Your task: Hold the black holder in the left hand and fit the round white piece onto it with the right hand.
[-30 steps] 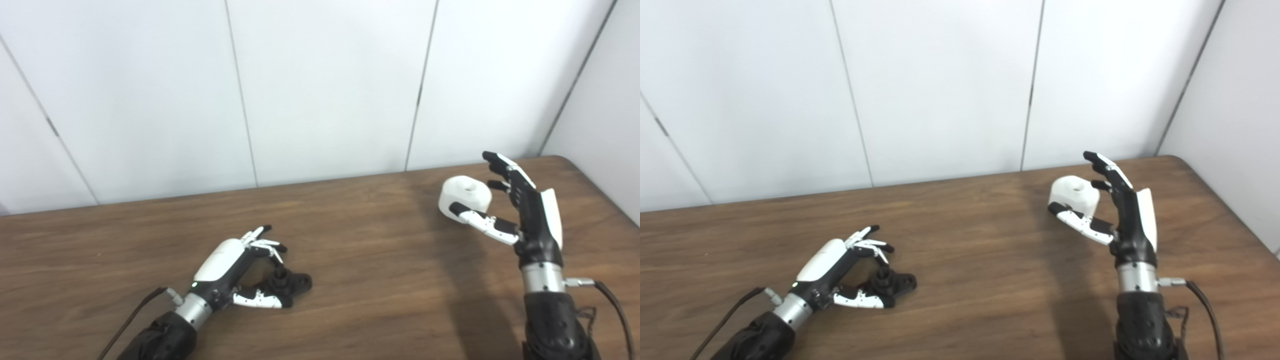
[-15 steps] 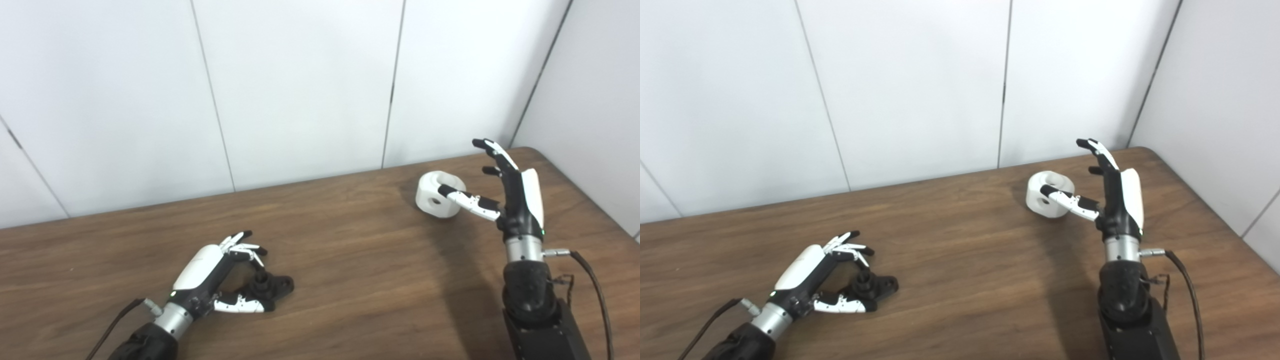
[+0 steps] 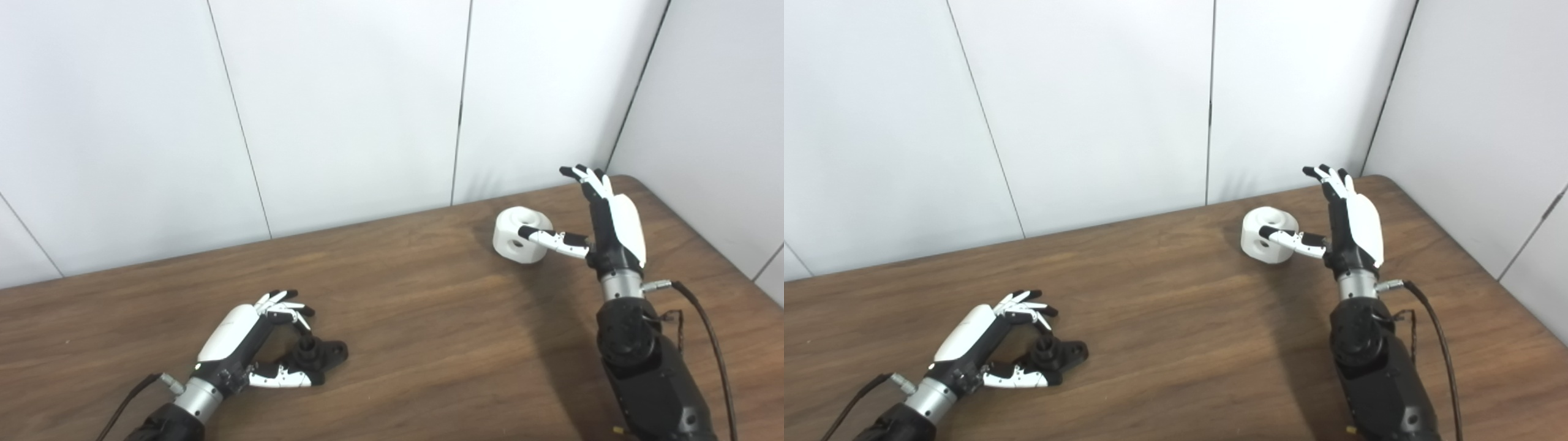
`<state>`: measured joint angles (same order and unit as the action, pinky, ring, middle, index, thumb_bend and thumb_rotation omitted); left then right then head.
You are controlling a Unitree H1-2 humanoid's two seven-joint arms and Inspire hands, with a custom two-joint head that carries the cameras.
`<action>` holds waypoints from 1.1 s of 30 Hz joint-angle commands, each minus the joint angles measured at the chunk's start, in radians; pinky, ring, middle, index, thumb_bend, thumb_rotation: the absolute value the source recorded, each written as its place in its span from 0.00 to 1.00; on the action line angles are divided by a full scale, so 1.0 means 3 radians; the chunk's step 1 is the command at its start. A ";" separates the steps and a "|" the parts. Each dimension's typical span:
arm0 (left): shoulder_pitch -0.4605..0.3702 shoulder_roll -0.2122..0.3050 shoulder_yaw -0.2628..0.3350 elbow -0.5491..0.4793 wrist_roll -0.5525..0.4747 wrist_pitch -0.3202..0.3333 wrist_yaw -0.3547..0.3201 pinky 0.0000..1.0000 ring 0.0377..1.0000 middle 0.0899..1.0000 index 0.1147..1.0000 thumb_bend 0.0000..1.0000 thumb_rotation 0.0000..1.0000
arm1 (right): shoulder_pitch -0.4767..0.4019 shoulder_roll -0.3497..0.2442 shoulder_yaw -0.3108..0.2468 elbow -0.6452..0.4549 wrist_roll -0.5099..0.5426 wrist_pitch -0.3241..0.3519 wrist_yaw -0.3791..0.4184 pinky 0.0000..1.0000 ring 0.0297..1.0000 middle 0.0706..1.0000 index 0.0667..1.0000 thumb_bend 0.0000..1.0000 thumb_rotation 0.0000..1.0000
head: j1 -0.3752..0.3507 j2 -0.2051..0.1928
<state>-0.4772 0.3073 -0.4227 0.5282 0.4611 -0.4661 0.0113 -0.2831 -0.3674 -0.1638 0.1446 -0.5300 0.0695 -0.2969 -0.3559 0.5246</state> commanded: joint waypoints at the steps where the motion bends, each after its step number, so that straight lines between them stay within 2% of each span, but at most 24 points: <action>1: 0.0082 0.0027 -0.0040 0.0110 -0.0037 -0.0012 0.0037 1.00 0.93 0.75 0.41 0.52 0.05 | -0.0157 -0.0121 0.0046 -0.0026 -0.0106 -0.0019 -0.0054 0.93 1.00 0.94 0.84 0.84 0.44 | -0.0008 0.0001; 5: 0.0093 0.0033 -0.0019 0.0098 -0.0044 -0.0012 0.0013 1.00 0.92 0.75 0.41 0.52 0.05 | -0.0188 -0.0187 0.0144 0.0103 -0.0221 0.0022 -0.0074 0.91 1.00 0.94 0.82 0.89 0.46 | -0.0036 -0.0001; 8: 0.0100 0.0042 -0.0012 0.0093 -0.0050 -0.0012 0.0000 1.00 0.92 0.75 0.41 0.52 0.05 | -0.0207 -0.0246 0.0228 0.0200 -0.0353 0.0096 -0.0088 0.99 1.00 0.93 0.81 0.91 0.52 | -0.0061 -0.0004; 14: 0.0110 0.0053 0.0007 0.0080 -0.0078 -0.0012 -0.0036 1.00 0.92 0.75 0.41 0.52 0.05 | -0.0233 -0.0298 0.0313 0.0325 -0.0469 0.0182 -0.0120 1.00 1.00 0.93 0.80 0.93 0.57 | -0.0101 -0.0008; 17: 0.0108 0.0063 0.0001 0.0078 -0.0085 -0.0010 -0.0030 0.99 0.92 0.74 0.41 0.52 0.05 | -0.0242 -0.0297 0.0348 0.0315 -0.0505 0.0295 -0.0077 1.00 1.00 0.94 0.79 0.94 0.60 | -0.0123 -0.0013; 24: 0.0116 0.0060 0.0040 0.0069 -0.0077 -0.0011 -0.0076 0.98 0.91 0.74 0.42 0.52 0.05 | -0.0269 -0.0326 0.0432 0.0311 -0.0613 0.0448 -0.0102 1.00 1.00 0.96 0.76 0.94 0.58 | -0.0149 -0.0028; 30: 0.0120 0.0054 0.0054 0.0070 -0.0073 -0.0011 -0.0074 0.98 0.91 0.74 0.42 0.52 0.05 | -0.0269 -0.0346 0.0422 0.0324 -0.0579 0.0449 -0.0114 1.00 1.00 0.97 0.76 0.94 0.57 | -0.0151 -0.0030; 33: 0.0125 0.0055 0.0065 0.0053 -0.0084 -0.0011 -0.0089 0.98 0.91 0.74 0.42 0.52 0.04 | -0.0272 -0.0344 0.0433 0.0282 -0.0595 0.0518 -0.0070 1.00 1.00 0.98 0.75 0.92 0.56 | -0.0151 -0.0030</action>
<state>-0.4714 0.3106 -0.4012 0.5255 0.4343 -0.4669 -0.0151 -0.3214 -0.4390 -0.0277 0.2590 -0.6975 0.2200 -0.3032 -0.4004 0.5154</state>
